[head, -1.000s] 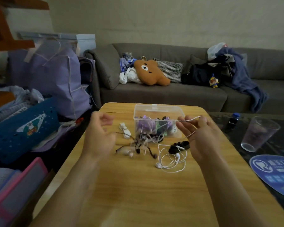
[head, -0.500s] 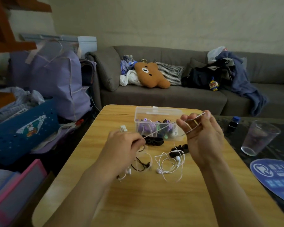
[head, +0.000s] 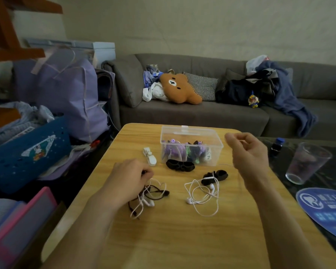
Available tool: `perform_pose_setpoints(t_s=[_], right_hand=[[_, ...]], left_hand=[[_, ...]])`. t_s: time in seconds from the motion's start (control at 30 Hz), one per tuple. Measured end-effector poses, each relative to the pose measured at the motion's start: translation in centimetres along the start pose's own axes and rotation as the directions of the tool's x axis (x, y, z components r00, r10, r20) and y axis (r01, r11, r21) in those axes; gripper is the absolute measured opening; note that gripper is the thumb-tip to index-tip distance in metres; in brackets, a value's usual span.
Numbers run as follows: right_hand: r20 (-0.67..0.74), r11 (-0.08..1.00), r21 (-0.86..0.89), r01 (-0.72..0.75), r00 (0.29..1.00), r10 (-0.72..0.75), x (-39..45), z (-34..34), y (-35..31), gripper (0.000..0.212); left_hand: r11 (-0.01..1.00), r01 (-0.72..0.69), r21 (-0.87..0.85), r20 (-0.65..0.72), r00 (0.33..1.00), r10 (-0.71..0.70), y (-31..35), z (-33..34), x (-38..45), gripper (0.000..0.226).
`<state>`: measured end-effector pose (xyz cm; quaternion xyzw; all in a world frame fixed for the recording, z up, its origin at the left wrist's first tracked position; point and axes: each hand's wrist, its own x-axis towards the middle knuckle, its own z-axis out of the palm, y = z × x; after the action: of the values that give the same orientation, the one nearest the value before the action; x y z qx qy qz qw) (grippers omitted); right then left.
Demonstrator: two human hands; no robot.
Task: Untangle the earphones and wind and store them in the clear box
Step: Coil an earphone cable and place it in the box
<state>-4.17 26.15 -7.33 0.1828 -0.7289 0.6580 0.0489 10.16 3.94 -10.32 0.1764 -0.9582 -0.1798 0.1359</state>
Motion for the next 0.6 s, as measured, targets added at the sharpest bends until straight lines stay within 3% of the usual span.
perform_pose_setpoints(t_s=[0.1,0.23,0.33,0.4,0.47,0.53,0.6], right_hand=[[0.296,0.958,-0.264,0.112,0.955,-0.03,-0.5,-0.1,0.1,0.016],[0.424,0.924,-0.335,0.187,0.905,-0.03,-1.2,1.3,0.8,0.012],[0.471,0.993,-0.085,0.081,0.882,-0.032,-1.3,1.3,-0.1,0.019],[0.54,0.986,0.164,-0.036,0.839,-0.059,-1.6,1.2,-0.9,0.028],[0.598,0.935,0.331,-0.132,0.795,-0.099,-1.8,1.4,-1.3,0.031],[0.615,0.883,0.432,-0.185,0.777,-0.138,-1.9,1.7,-1.4,0.031],[0.597,0.837,0.505,-0.211,0.786,-0.162,-1.9,1.8,-1.6,0.033]], left_hand=[[0.997,-0.031,-0.074,-0.125,0.992,0.022,-0.5,0.0,0.2,0.018],[0.997,0.004,-0.074,-0.2,0.98,-0.019,-0.5,0.7,0.4,0.015],[0.996,-0.051,-0.075,-0.34,0.94,0.023,0.6,1.0,0.2,0.021],[0.934,-0.183,-0.306,-0.394,0.918,0.051,2.4,0.8,-0.5,0.026],[0.753,-0.206,-0.625,-0.203,0.974,0.098,4.4,0.6,-1.5,0.037],[0.577,-0.13,-0.806,0.0,0.976,0.22,5.7,0.9,-2.2,0.043],[0.569,-0.147,-0.809,0.014,0.963,0.269,6.2,1.2,-2.3,0.03]])
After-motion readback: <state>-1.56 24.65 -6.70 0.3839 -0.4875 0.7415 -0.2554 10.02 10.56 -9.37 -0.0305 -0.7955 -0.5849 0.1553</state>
